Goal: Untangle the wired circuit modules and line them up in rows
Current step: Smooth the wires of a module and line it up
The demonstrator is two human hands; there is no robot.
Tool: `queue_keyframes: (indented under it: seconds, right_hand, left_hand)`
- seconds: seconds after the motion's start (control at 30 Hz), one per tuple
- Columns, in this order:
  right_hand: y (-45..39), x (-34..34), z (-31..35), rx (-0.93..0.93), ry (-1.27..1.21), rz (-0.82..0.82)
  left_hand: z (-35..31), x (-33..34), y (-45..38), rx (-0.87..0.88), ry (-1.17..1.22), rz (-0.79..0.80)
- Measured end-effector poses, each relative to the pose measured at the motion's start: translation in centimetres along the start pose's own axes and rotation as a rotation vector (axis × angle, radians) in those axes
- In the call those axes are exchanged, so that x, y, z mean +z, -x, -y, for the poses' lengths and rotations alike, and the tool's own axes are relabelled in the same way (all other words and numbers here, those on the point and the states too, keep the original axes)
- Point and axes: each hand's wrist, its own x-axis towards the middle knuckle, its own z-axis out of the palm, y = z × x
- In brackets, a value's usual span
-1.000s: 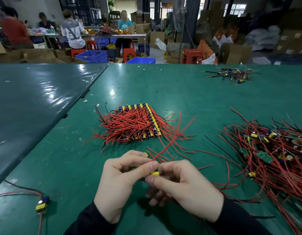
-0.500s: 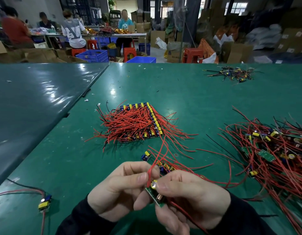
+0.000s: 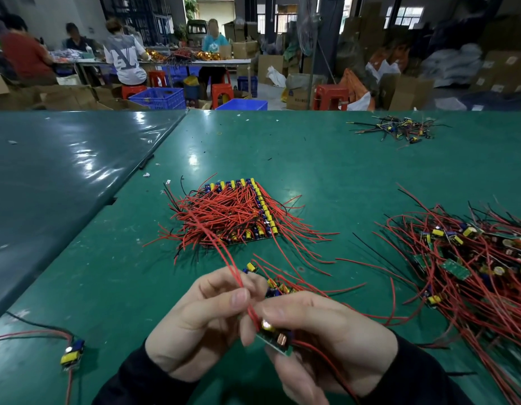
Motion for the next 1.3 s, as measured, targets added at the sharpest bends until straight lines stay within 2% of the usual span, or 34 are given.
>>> queue_keyframes:
  seconds: [0.1, 0.3, 0.5, 0.77, 0.83, 0.9, 1.0, 1.07, 1.23, 1.3]
  right_hand:
    - [-0.2, -0.3, 0.0, 0.011, 0.049, -0.037]
    - [-0.1, -0.3, 0.1, -0.037, 0.125, -0.061]
    - [-0.6, -0.2, -0.5, -0.095, 0.262, -0.289]
    - [-0.9, -0.4, -1.5, -0.141, 0.554, -0.517]
    - [-0.9, -0.4, -1.6, -0.127, 0.569, -0.534]
    - [-1.0, -0.4, -1.3, -0.089, 0.463, -0.499]
    - [-1.0, -0.3, -0.8, -0.044, 0.301, -0.424]
    - [-1.0, -0.3, -0.7, -0.025, 0.254, -0.391]
    - [-1.2, -0.6, -1.6, -0.014, 0.422, -0.508]
    - [-1.3, -0.6, -1.9, -0.034, 0.482, -0.55]
  left_hand:
    - [-0.1, 0.1, 0.0, 0.061, -0.061, -0.137]
    - [-0.4, -0.3, -0.5, 0.202, -0.308, -0.188]
    - [-0.3, -0.4, -0.7, 0.431, -0.675, -0.393]
    - [1.1, -0.5, -0.8, 0.604, -1.074, -0.517]
    - [1.4, -0.5, -0.8, 0.604, -1.057, -0.539]
    - [1.1, -0.4, -1.1, 0.499, -0.841, -0.553]
    - [0.8, -0.7, -1.3, 0.285, -0.509, -0.43]
    - [0.7, -0.7, -1.2, 0.214, -0.417, -0.36]
    - [1.3, -0.9, -1.4, 0.381, -0.774, -0.522]
    - [1.7, -0.7, -1.4, 0.4, -0.849, -0.553]
